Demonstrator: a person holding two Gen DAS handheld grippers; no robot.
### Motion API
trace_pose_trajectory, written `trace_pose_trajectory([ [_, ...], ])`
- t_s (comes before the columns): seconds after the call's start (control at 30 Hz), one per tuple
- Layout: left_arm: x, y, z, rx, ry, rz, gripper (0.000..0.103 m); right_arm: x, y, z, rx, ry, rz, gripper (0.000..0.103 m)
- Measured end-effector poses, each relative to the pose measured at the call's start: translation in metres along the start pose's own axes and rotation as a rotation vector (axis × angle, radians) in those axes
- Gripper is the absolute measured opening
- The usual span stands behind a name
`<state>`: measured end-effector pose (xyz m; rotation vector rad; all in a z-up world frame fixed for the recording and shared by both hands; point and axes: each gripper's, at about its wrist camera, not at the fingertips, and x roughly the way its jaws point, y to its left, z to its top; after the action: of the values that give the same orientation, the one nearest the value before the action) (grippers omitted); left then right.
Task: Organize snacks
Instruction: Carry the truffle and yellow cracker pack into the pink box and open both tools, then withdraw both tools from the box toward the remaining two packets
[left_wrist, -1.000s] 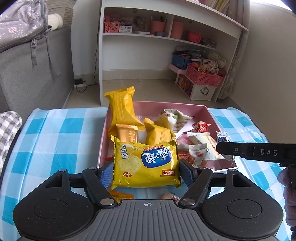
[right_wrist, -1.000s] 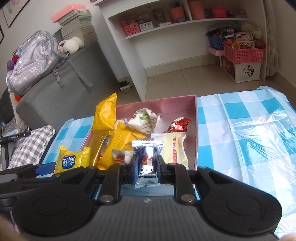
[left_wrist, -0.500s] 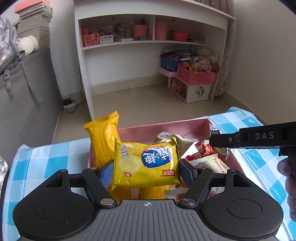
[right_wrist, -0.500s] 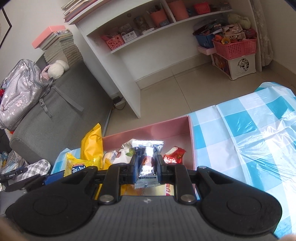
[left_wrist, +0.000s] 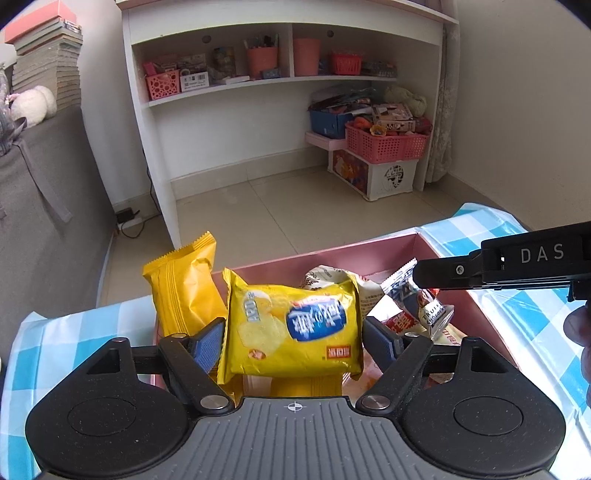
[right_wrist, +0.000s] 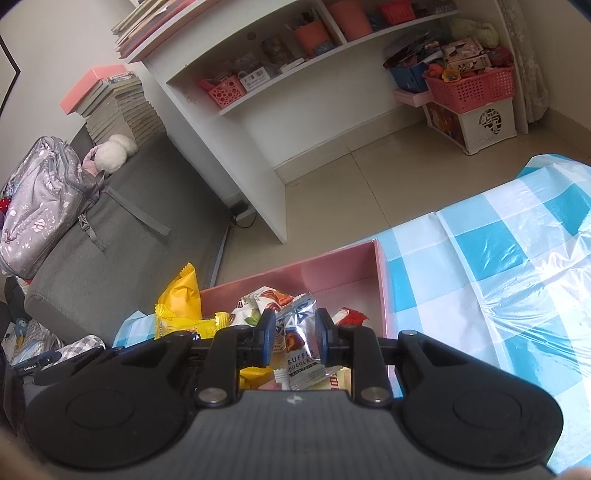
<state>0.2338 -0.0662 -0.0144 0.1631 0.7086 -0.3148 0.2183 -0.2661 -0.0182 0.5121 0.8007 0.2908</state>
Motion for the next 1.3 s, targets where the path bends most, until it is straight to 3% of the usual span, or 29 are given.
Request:
trace_pose_trajectory([
  [0.13,-0.006,-0.001,-0.001,-0.004,-0.008,-0.002,0.092,-0.006,0.005,-0.001,-0.019,-0.012,-0.019,0.042],
  [0.57,-0.049,-0.005,-0.019,-0.018,0.026,-0.014,0.096,-0.032,0.022,-0.014,-0.078,0.007,-0.080,0.086],
  [0.87,-0.083,0.004,-0.047,-0.062,0.087,-0.014,0.096,-0.057,0.043,-0.033,-0.160,0.025,-0.098,0.100],
  [1.3,-0.119,0.015,-0.102,-0.067,0.134,0.010,0.097,-0.075,0.061,-0.074,-0.332,0.016,-0.129,0.103],
])
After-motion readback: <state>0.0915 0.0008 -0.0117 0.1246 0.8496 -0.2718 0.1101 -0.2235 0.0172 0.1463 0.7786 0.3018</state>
